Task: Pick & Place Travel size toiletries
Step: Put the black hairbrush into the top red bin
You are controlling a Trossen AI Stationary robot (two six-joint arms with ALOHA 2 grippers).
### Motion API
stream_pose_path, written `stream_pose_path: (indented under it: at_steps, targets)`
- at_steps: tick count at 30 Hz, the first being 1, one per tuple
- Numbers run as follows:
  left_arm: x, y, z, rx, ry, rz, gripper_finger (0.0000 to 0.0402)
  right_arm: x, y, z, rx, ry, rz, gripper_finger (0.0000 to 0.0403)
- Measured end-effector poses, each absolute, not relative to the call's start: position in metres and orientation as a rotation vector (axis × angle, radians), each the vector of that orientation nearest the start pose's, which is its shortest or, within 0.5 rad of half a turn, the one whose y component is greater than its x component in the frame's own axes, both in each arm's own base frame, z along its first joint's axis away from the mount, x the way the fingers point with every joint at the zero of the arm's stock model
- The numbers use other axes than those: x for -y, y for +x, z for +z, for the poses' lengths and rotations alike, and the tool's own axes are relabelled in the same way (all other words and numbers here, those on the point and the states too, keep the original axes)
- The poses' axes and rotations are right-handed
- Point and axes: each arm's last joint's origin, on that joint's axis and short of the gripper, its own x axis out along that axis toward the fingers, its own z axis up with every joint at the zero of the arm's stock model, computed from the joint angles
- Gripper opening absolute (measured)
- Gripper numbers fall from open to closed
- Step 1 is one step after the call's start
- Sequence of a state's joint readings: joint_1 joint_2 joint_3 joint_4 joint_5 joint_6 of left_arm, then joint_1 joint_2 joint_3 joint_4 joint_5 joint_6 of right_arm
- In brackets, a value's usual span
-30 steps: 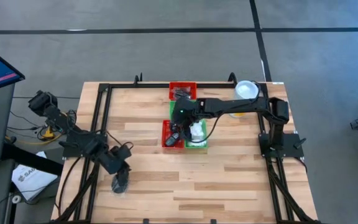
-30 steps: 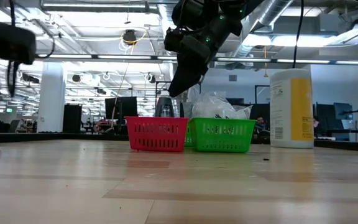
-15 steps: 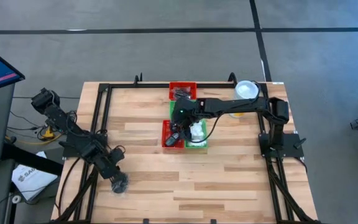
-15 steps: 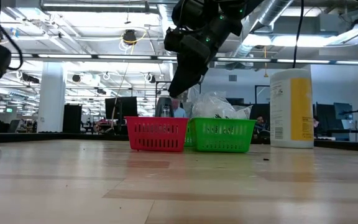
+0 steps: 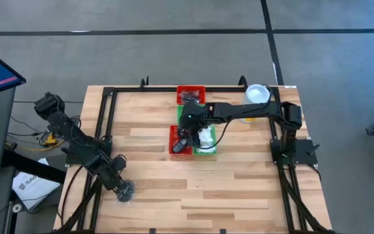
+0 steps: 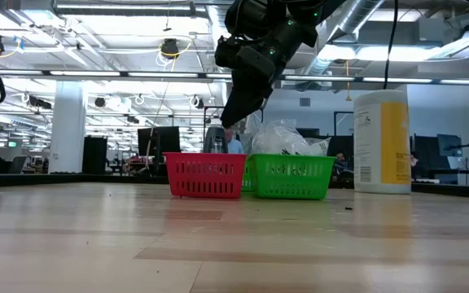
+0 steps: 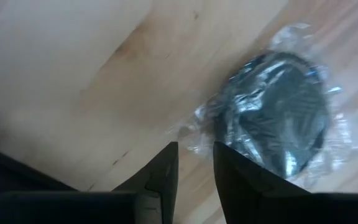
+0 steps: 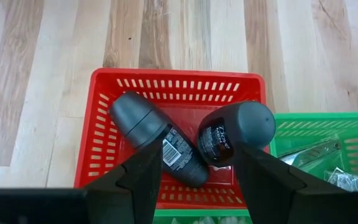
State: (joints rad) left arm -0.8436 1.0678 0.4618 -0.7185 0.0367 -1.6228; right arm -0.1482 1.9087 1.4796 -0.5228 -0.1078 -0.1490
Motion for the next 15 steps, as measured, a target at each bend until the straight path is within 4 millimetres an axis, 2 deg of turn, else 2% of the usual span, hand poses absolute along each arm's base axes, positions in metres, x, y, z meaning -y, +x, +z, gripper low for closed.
stream_pose_path:
  at_steps: [7,15]
  targets:
    - [0.1161,0.1016,0.1448,-1.451,-0.78,0.447,0.0103,0.0534,0.4079,0.2264,-0.943,-0.035,0.05,0.0186]
    - [0.1164,0.1032,0.145,-1.411,-0.821,0.482,0.0147,0.0532,0.4079,0.2264,-0.943,-0.039,0.052,0.0186]
